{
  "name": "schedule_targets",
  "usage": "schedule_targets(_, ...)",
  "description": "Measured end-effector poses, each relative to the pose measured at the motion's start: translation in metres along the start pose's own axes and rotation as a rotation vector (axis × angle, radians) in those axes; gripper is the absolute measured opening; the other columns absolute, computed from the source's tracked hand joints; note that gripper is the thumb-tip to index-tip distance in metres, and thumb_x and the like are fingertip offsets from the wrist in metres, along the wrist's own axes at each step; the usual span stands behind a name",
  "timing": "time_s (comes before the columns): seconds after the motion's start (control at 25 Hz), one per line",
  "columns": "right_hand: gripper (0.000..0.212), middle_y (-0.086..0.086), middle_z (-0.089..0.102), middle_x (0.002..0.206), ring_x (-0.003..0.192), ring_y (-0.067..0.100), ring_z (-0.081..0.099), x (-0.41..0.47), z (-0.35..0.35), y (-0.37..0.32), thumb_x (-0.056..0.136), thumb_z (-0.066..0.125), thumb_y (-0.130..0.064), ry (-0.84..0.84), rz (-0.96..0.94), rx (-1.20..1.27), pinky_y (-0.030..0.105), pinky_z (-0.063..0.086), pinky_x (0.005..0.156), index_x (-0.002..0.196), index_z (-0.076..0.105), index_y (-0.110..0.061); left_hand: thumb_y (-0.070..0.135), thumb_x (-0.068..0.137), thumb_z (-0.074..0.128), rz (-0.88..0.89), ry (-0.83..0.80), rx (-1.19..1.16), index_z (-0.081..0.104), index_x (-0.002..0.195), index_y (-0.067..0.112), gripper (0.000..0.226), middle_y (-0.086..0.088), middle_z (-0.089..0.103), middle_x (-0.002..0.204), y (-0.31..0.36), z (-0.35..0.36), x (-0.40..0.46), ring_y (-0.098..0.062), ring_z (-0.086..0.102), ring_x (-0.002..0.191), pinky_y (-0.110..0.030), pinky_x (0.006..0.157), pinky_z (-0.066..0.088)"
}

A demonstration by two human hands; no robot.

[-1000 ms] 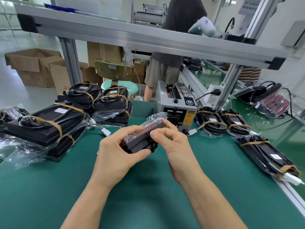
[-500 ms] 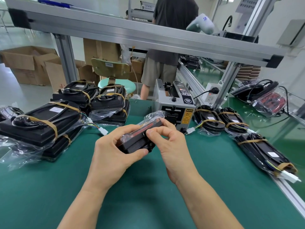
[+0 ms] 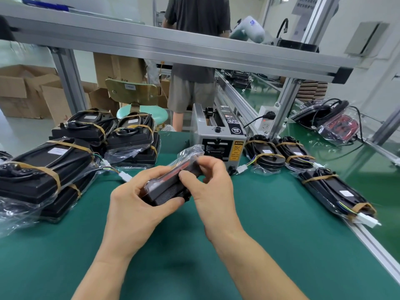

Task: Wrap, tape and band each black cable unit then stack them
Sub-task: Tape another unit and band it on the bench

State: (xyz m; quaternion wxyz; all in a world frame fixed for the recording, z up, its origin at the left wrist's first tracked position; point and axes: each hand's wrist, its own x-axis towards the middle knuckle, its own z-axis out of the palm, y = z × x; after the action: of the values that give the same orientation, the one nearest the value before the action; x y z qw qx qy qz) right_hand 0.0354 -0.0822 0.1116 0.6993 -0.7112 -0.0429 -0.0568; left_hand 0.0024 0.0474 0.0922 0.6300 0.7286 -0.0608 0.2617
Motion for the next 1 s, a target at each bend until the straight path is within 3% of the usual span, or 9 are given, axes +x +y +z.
schedule_targets(0.12,0.041,-0.008,0.058,0.115,0.105,0.000,0.056,0.004,-0.001,-0.004,0.080,0.072,-0.007,-0.009,0.123,0.210,0.013,0.044,0.079,0.108,0.051,-0.029,0.006,0.051,0.089,-0.010,-0.004,-0.013,0.073,0.098,0.034,0.057,0.010,0.074,0.095,-0.001,-0.002,0.000,-0.006,0.069,0.086,-0.016,0.080,0.052)
schedule_targets(0.28,0.041,-0.008,0.059,0.110,0.079,-0.016,0.057,0.000,0.006,-0.002,0.081,0.071,-0.006,-0.028,0.141,0.238,0.004,0.044,0.064,0.108,0.051,-0.030,0.015,0.051,0.085,-0.023,-0.004,-0.011,0.072,0.100,0.034,0.055,0.009,0.073,0.097,-0.001,-0.001,-0.001,-0.009,0.069,0.088,-0.016,0.079,0.051)
schedule_targets(0.4,0.040,-0.006,0.058,0.115,0.099,-0.005,0.057,0.000,0.002,-0.002,0.083,0.068,-0.005,-0.030,0.128,0.294,0.013,0.045,0.082,0.112,0.052,-0.028,0.017,0.051,0.085,-0.022,-0.010,-0.014,0.072,0.101,0.034,0.055,0.009,0.073,0.097,-0.001,-0.002,-0.002,-0.008,0.069,0.089,-0.014,0.079,0.050)
schedule_targets(0.48,0.034,-0.010,0.057,0.113,0.107,0.002,0.053,-0.002,-0.007,-0.002,0.084,0.068,-0.010,0.037,-0.014,0.134,0.016,0.040,0.090,0.109,0.055,-0.029,0.017,0.051,0.084,-0.018,-0.019,-0.004,0.071,0.101,0.035,0.055,0.011,0.073,0.097,0.000,-0.002,-0.002,-0.007,0.069,0.088,-0.012,0.079,0.049)
schedule_targets(0.56,0.021,-0.014,0.056,0.104,0.104,0.004,0.054,-0.003,-0.016,-0.005,0.085,0.068,-0.014,0.062,-0.282,-0.152,0.014,0.037,0.089,0.097,0.064,-0.030,0.018,0.051,0.084,-0.018,-0.020,0.001,0.071,0.100,0.036,0.054,0.012,0.073,0.097,0.000,-0.002,-0.002,-0.006,0.069,0.087,-0.011,0.078,0.049)
schedule_targets(0.64,0.012,-0.013,0.056,0.096,0.100,0.009,0.055,0.002,-0.023,-0.010,0.083,0.068,-0.016,-0.045,-0.464,-0.365,0.028,0.039,0.093,0.089,0.073,-0.025,0.017,0.052,0.084,-0.003,-0.032,0.013,0.071,0.100,0.037,0.054,0.012,0.073,0.097,0.001,-0.001,-0.001,-0.005,0.068,0.087,-0.012,0.079,0.049)
schedule_targets(0.76,0.012,-0.012,0.056,0.091,0.095,0.003,0.051,0.013,-0.029,-0.020,0.081,0.072,-0.017,-0.175,-0.586,-0.621,0.031,0.031,0.092,0.090,0.077,-0.021,0.017,0.052,0.084,0.004,-0.045,0.027,0.071,0.101,0.036,0.054,0.011,0.073,0.099,0.001,-0.001,-0.002,-0.006,0.068,0.089,-0.013,0.080,0.049)
schedule_targets(0.88,0.010,-0.005,0.059,0.088,0.090,0.015,0.054,0.021,-0.031,-0.030,0.079,0.072,-0.018,-0.229,-0.725,-0.798,0.034,0.031,0.087,0.088,0.077,-0.020,0.016,0.052,0.084,0.002,-0.042,0.023,0.071,0.102,0.036,0.055,0.011,0.073,0.099,0.002,-0.001,-0.002,-0.006,0.068,0.090,-0.012,0.080,0.049)
schedule_targets(1.0,0.008,-0.004,0.058,0.087,0.088,0.017,0.055,0.023,-0.033,-0.030,0.078,0.073,-0.019,-0.232,-0.726,-0.758,0.042,0.037,0.084,0.085,0.076,-0.017,0.015,0.052,0.084,-0.002,-0.045,0.013,0.071,0.101,0.036,0.055,0.011,0.073,0.098,0.003,-0.001,-0.001,-0.006,0.068,0.088,-0.012,0.078,0.049)
